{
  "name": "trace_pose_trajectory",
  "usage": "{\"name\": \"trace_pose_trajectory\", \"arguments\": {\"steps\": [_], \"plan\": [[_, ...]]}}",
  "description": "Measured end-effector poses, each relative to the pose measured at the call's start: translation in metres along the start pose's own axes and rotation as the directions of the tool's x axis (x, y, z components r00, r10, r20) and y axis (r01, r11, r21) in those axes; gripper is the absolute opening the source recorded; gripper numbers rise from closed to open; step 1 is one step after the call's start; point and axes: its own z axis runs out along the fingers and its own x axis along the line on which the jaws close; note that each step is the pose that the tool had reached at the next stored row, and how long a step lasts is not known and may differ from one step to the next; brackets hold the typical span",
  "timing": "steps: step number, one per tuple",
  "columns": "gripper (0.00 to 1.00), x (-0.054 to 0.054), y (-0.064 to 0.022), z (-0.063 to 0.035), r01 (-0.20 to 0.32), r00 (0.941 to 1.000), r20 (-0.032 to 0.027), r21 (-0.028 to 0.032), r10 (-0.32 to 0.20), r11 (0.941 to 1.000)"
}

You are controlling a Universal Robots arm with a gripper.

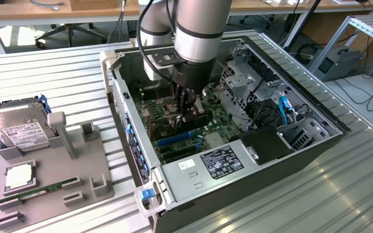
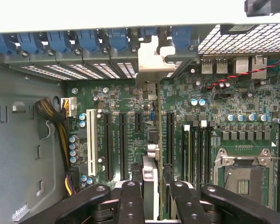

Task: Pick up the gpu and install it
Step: 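Insert the gpu into the slot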

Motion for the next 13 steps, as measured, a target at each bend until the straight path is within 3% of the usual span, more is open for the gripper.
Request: {"name": "trace_pose_trajectory", "arguments": {"steps": [13], "plan": [[0.27, -0.0031, 0.0, -0.0002, 0.0, 1.0, 0.0, 0.0, 0.0, 1.0]]}}
